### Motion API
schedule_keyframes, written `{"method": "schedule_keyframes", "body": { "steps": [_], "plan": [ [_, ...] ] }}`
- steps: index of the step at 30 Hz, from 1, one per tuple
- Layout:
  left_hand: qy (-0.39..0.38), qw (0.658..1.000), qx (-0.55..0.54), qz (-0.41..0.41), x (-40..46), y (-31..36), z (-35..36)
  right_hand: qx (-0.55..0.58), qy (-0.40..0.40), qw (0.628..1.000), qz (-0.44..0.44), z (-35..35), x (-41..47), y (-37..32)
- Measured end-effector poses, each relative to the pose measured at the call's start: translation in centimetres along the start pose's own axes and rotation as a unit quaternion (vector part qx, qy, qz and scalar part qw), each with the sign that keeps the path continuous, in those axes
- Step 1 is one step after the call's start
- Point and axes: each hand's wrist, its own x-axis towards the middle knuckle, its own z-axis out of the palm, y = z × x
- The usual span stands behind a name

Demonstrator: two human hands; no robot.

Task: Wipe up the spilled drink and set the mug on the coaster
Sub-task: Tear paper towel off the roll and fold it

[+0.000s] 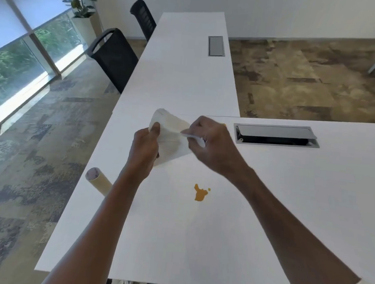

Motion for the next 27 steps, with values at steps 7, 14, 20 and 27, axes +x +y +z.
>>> {"method": "schedule_keyframes", "body": {
  "steps": [7, 14, 20, 27],
  "plan": [
    [-0.058, 0.978, -0.192, -0.062, -1.0, 1.3, 1.3, -0.111, -0.039, 0.992, -0.048, 2.0, -3.2, -0.5],
    [-0.199, 0.958, -0.2, -0.06, -2.0, 1.8, 1.8, -0.138, -0.055, 0.988, -0.028, 1.6, -4.5, -0.2],
    [-0.106, 0.989, -0.108, -0.002, -2.2, 1.0, 3.3, 0.028, -0.045, 0.997, 0.058, -0.8, -4.6, 0.7],
    [-0.162, 0.983, -0.092, -0.008, -2.4, 0.8, 3.3, 0.171, 0.131, 0.906, 0.365, -4.6, -3.9, 7.0]
  ]
}}
